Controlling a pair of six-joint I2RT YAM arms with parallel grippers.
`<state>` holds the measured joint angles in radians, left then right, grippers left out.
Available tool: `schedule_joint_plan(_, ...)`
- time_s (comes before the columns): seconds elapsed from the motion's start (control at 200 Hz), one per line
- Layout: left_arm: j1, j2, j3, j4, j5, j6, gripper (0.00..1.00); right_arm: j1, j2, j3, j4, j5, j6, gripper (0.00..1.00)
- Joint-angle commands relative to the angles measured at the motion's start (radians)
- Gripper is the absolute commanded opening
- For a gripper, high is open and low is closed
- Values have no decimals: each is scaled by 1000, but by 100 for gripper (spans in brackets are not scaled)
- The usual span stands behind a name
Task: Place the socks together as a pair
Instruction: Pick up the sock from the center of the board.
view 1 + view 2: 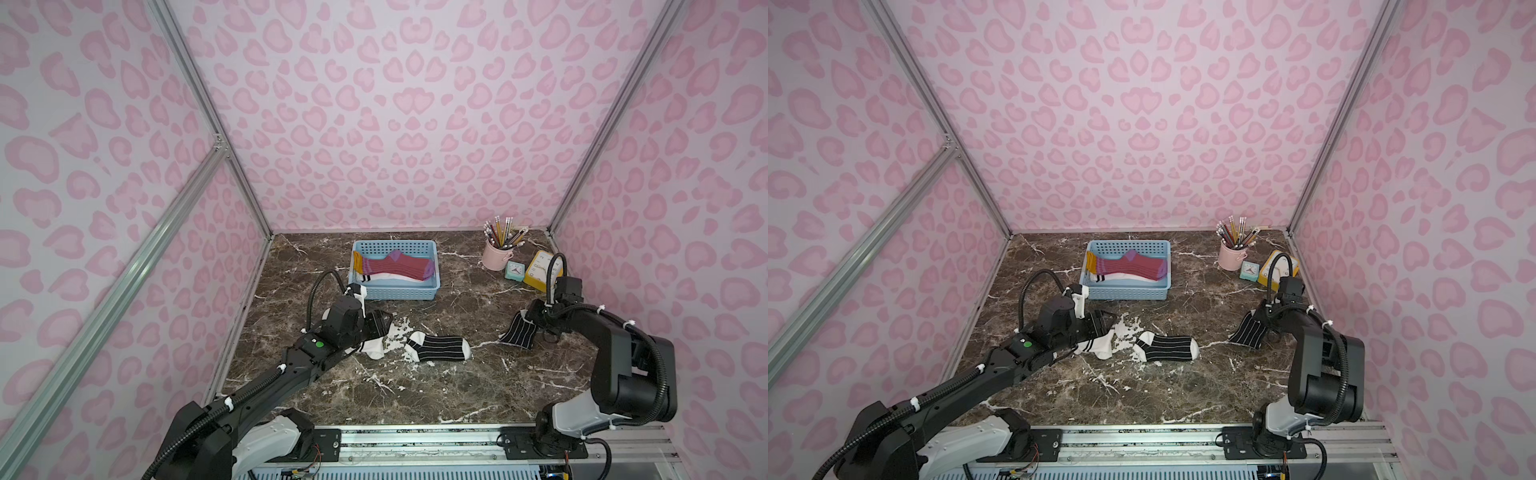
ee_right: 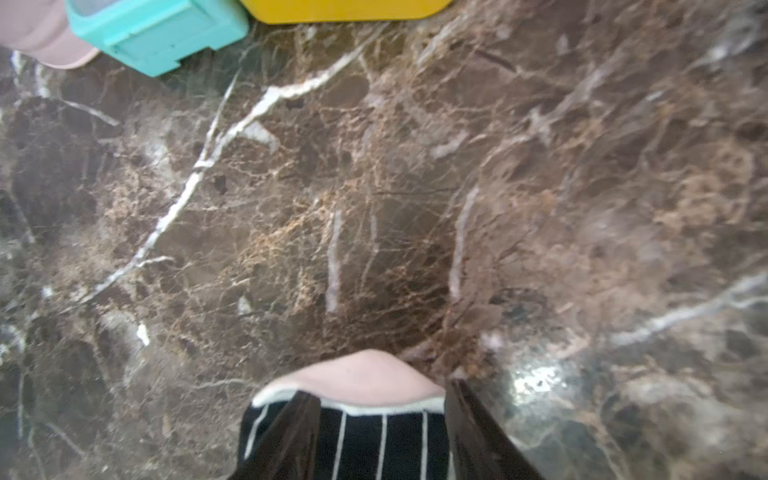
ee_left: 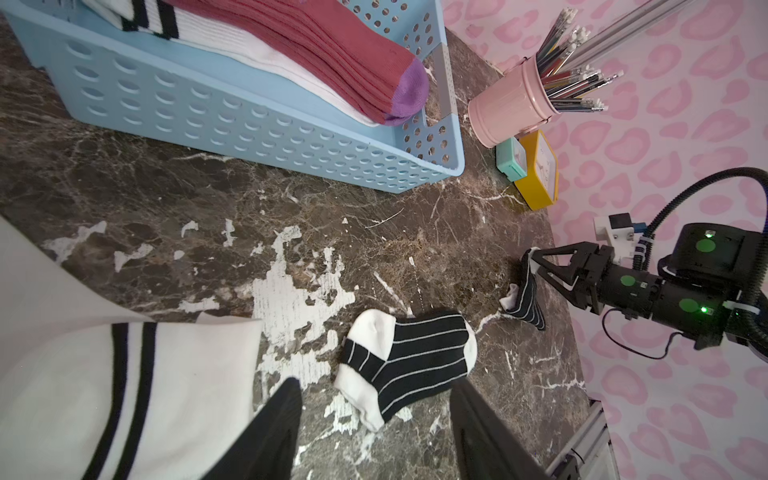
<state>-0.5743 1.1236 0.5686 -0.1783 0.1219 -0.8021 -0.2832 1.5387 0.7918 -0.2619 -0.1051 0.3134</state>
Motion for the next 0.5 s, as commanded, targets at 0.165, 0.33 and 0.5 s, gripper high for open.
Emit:
schedule_joint_plan(0.165,1,-9,2,26,-4,8,61,3,99,63,-8,17,-4,45)
schedule_joint_plan(0.33,1,-14,4,26,4,-3,61,3,96,70,-12,11,5,15)
schedule_joint_plan(0.5,0,-28,14,21,0,-19,61,10,-8,36,-20,-74,42,0)
